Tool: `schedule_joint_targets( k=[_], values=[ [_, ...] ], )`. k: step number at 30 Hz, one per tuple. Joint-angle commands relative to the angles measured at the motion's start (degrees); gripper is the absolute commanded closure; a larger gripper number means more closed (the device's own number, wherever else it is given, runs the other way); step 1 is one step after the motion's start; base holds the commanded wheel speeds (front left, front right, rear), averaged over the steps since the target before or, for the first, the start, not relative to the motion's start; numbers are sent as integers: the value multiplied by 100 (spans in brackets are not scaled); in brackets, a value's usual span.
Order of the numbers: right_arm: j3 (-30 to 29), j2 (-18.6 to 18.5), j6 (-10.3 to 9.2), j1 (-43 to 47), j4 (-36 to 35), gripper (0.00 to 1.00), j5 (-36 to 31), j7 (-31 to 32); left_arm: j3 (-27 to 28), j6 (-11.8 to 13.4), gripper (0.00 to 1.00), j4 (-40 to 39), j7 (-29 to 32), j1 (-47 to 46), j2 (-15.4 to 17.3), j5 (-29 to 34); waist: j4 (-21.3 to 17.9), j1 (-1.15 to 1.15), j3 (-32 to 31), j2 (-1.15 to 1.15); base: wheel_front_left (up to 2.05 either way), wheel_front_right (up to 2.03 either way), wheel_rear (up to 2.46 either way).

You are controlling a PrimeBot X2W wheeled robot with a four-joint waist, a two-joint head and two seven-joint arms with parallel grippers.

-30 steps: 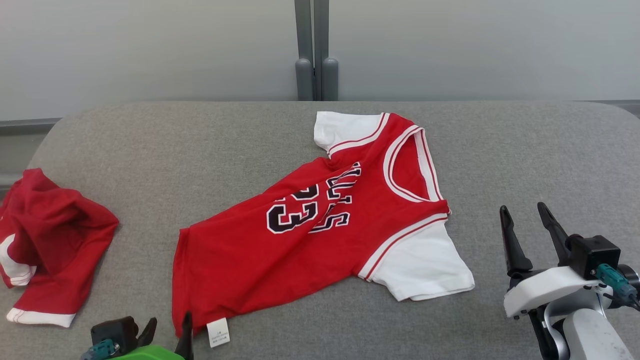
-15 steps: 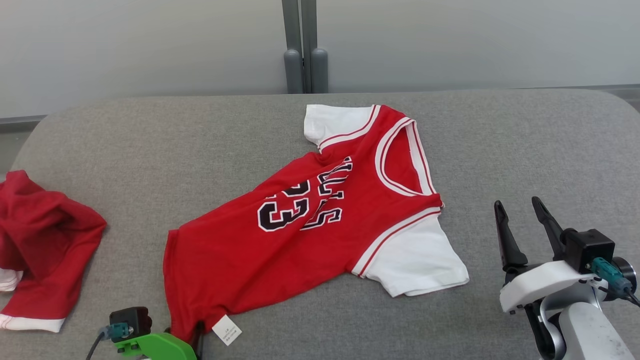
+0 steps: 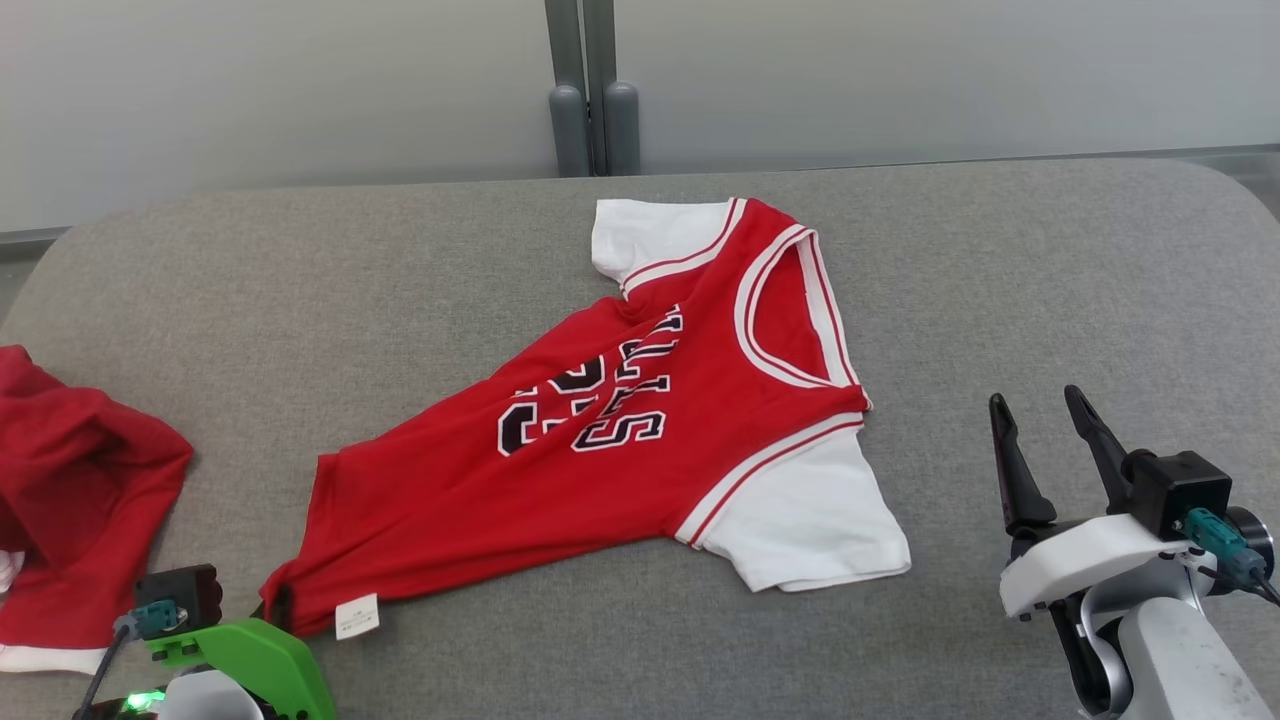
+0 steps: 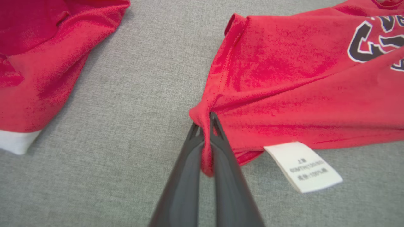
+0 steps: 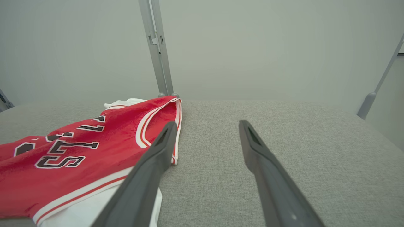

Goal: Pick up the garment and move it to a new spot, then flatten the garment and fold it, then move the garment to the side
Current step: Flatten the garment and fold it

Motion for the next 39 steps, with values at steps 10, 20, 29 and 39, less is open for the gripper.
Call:
schedule_joint_targets(
  k=[10,20,29,39],
  values=[
    [57,-2,-6,-12,33,0,66,-15,-65,61,0,13,97,200,-27,-80,-80,0,-44,0,0,0,0],
    [-3,72,-6,156,-298,0,153,-15,243,427,0,-1027,-936,393,316,342,-15,0,-313,0,0,0,0],
    [136,145,-5,254,-777,0,401,-15,721,634,0,-2291,-1257,554,377,1103,-35,0,-398,0,0,0,0],
    [416,172,-5,380,-743,0,447,-15,1451,349,0,-2517,-1263,1037,-99,2031,-186,0,-470,0,0,0,0]
  ],
)
